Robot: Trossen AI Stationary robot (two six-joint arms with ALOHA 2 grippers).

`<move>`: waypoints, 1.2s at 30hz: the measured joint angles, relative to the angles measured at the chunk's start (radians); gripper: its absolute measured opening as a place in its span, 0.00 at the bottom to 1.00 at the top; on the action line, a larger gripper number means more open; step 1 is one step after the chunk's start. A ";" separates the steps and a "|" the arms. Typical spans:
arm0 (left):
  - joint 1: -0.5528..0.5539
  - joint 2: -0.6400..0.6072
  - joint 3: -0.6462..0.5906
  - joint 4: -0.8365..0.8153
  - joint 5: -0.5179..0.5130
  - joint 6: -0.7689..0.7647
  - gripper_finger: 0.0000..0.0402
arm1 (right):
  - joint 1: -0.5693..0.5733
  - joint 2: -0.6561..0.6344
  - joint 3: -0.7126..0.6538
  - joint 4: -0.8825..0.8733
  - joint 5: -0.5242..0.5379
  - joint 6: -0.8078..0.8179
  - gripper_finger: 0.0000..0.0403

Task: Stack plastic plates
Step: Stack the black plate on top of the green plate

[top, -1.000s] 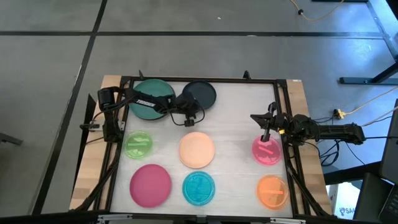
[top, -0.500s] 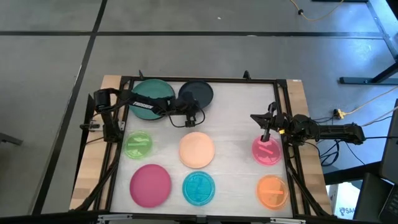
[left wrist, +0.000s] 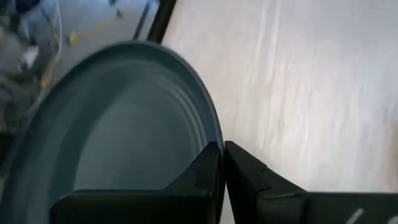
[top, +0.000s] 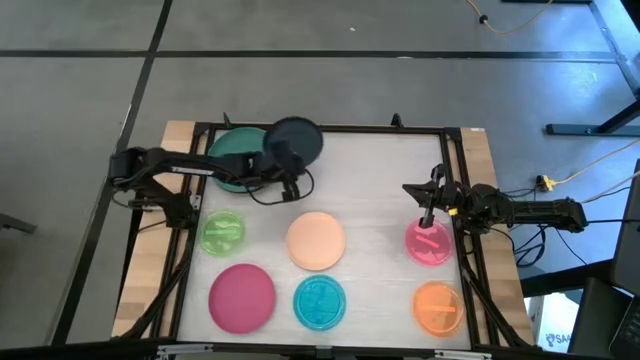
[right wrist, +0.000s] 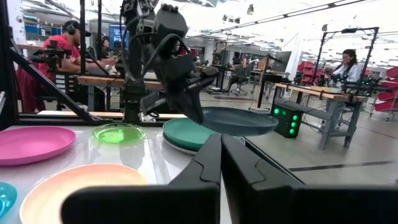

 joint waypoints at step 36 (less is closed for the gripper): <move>0.003 -0.253 -0.387 -0.178 -0.098 -0.357 0.04 | 0.000 0.000 0.000 -0.004 0.000 0.000 0.01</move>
